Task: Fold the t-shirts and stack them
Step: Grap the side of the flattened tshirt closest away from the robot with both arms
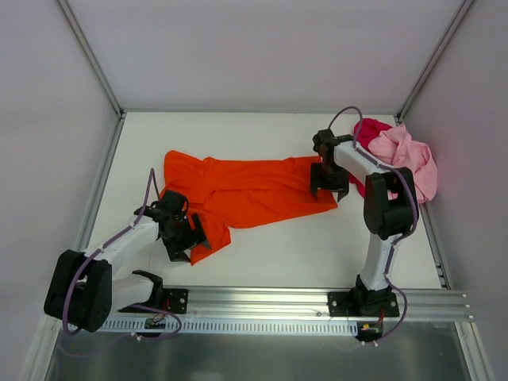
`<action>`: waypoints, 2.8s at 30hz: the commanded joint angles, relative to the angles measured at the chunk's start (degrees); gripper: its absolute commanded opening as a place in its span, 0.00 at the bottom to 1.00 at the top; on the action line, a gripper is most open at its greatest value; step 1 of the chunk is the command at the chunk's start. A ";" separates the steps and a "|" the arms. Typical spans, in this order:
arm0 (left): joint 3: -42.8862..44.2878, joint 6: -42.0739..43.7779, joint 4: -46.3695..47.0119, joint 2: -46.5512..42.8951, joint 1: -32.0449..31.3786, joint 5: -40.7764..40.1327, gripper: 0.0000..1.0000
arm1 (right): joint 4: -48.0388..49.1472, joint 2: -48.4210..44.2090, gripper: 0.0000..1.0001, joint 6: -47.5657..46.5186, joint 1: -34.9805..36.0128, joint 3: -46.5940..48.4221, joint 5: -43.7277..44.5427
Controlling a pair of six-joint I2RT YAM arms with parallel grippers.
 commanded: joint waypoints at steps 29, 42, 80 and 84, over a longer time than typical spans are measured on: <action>2.37 -0.26 -0.94 -3.18 -0.59 -7.90 0.86 | 0.46 3.10 0.45 0.61 -3.02 -0.45 1.61; 19.59 4.66 -0.06 7.52 -0.59 -17.65 0.96 | 0.29 2.75 0.45 -0.18 -3.11 -0.18 1.16; 17.84 0.62 1.43 17.46 1.43 -35.51 0.93 | 0.82 -1.20 0.44 -0.71 -3.37 -3.87 1.34; 18.19 0.18 1.35 18.42 1.78 -34.54 0.93 | 0.73 -1.47 0.44 -0.71 -3.63 -3.96 1.51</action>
